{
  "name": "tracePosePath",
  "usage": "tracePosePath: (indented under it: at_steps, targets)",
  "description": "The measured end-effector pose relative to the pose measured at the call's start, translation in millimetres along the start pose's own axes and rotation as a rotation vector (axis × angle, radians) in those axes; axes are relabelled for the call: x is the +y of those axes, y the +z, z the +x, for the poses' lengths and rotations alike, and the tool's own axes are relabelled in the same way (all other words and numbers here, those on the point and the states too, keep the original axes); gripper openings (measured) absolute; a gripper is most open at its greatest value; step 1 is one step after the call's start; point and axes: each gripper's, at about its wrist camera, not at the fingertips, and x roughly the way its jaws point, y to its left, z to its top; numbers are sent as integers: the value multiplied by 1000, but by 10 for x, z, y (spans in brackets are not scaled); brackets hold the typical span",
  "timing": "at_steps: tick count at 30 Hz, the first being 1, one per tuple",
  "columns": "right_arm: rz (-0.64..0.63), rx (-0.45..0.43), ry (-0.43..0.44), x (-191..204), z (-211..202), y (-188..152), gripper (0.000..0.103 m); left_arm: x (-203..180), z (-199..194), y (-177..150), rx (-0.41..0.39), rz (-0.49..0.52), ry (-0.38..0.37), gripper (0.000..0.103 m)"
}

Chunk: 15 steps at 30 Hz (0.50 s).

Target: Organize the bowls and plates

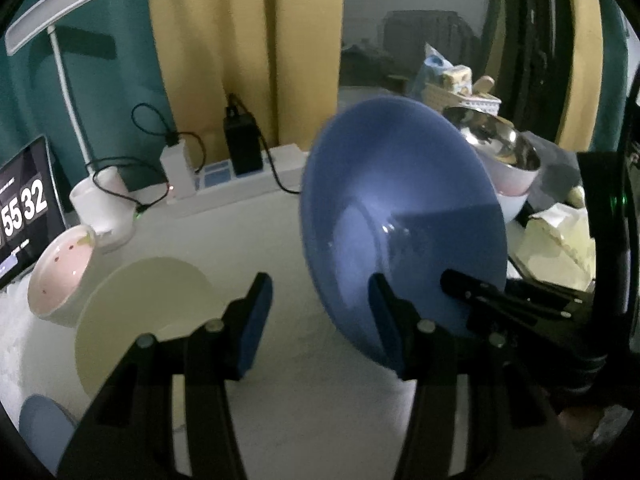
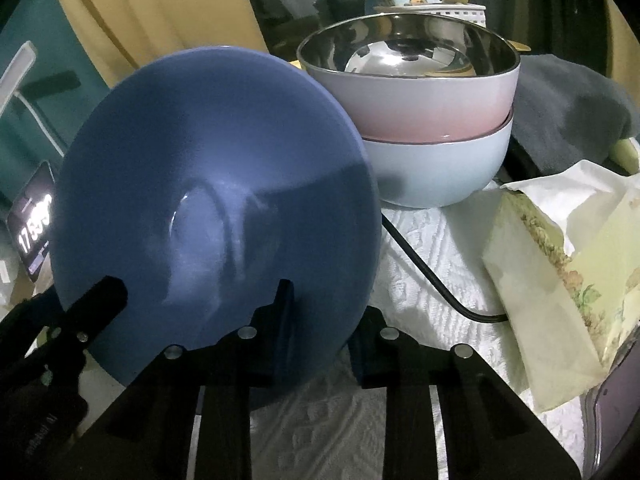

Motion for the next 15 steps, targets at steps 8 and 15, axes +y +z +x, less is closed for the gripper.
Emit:
tracePosePath:
  at_steps: [8, 15]
  targets:
    - [0, -11, 6, -71, -147, -15, 22, -80, 10, -22, 11, 19, -26, 34]
    - [-3, -17, -8, -43, -273, -3, 21, -29, -73, -18, 0, 15, -11, 24]
